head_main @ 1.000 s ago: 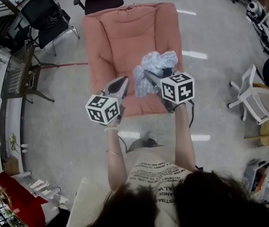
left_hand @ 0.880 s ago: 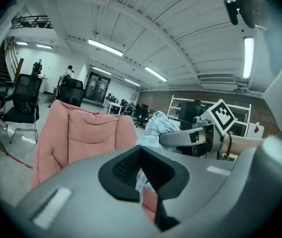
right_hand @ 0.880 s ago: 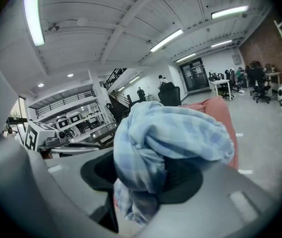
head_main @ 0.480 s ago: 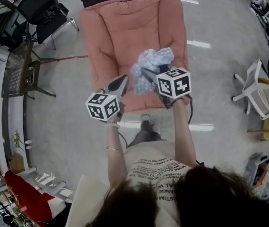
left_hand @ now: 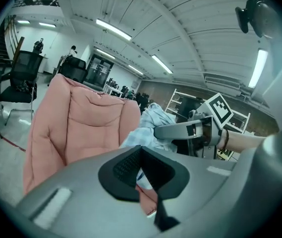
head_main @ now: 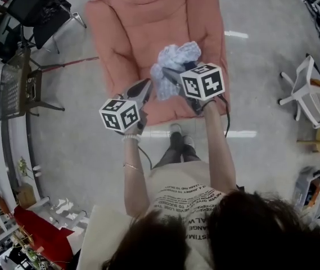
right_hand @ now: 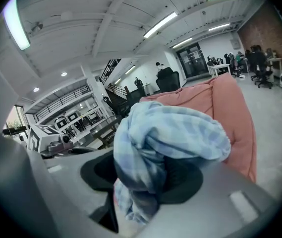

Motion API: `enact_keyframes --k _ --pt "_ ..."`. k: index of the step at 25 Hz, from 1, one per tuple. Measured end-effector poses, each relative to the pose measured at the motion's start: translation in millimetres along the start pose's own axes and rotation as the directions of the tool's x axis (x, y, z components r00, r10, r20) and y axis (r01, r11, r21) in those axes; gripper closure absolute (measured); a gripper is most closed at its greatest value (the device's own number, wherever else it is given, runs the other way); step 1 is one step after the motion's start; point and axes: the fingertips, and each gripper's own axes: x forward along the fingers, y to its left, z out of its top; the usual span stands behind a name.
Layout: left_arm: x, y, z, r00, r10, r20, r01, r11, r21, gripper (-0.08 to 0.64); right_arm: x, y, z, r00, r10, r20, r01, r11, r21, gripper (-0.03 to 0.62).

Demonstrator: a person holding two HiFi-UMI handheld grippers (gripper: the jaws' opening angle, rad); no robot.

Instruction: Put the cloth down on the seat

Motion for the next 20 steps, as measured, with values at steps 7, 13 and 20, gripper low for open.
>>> enact_keyframes --k 7,13,20 --pt "20.5 27.4 -12.0 0.999 -0.044 -0.025 0.043 0.998 -0.046 0.561 31.5 -12.3 -9.2 0.998 -0.001 -0.064 -0.002 0.999 -0.043 0.373" --pt "43.8 49.7 -32.4 0.997 -0.047 -0.064 0.042 0.996 -0.079 0.561 56.6 -44.9 -26.9 0.99 -0.002 -0.143 -0.008 0.998 -0.067 0.373" --pt "64.0 81.1 -64.8 0.994 -0.023 -0.107 0.007 0.99 -0.142 0.561 93.3 -75.0 -60.2 0.969 0.029 -0.243 -0.048 0.996 -0.069 0.373"
